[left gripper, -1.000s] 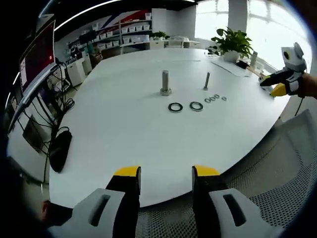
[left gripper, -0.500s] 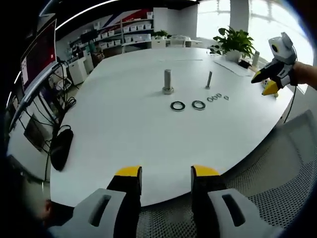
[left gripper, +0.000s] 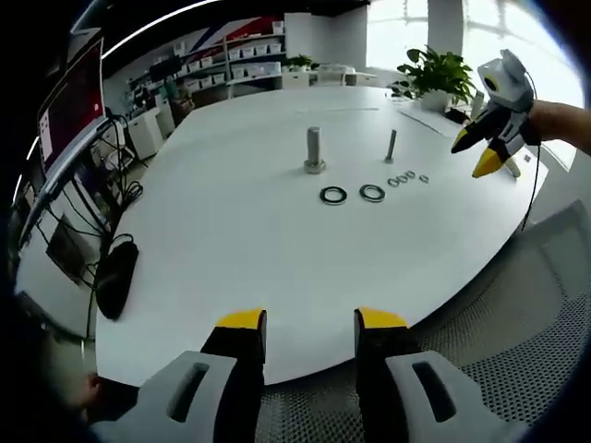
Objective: Place the washer onto the threaded stud by aligning its center hole with the stud, sliding it down to the base, and recovering from edge contact or off-axis alignment until the washer reaches the visible bottom stop.
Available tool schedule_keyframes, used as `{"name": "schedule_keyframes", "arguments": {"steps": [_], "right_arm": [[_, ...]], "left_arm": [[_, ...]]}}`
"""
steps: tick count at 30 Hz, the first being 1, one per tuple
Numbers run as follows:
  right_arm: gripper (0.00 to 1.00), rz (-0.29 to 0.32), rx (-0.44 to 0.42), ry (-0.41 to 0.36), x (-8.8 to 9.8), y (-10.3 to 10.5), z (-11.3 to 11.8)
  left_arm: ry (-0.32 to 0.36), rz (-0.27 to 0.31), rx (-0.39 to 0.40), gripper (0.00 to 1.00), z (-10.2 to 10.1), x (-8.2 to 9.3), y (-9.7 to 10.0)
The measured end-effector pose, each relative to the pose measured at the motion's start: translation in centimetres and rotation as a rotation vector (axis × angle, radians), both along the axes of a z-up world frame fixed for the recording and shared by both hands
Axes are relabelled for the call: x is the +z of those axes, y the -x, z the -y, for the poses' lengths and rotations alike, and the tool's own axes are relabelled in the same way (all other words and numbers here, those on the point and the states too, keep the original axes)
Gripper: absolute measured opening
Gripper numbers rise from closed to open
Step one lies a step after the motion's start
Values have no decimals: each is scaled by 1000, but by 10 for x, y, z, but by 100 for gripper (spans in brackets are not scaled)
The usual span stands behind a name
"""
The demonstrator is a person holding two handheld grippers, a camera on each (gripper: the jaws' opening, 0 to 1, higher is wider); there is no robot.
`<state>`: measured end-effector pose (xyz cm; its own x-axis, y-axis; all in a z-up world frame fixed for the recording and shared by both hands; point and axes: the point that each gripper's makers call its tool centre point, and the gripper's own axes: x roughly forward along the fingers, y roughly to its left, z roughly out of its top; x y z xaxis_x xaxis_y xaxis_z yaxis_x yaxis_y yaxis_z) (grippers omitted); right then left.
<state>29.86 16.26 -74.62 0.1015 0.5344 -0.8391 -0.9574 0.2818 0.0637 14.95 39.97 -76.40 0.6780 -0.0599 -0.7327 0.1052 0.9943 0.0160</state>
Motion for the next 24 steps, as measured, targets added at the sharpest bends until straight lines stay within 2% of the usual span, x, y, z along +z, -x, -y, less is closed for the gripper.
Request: {"name": "schedule_keyframes", "arguments": {"steps": [4,10,17,24], "right_arm": [[46,-12,19,9,-7,-5,-7],[36,-12,43,48,-23,-15,-14],[33,-38,65,98,-37,-18,-19],[31,-38,99,150,-50,-25,-23]], "left_arm": [[-2,-1,6,36,-1,0,0],[-7,-9,20,34,-3,-1,1],[-8,-21,14,32,-3,-3,3],[-21,-28,3,30,-3,-4,4]]}}
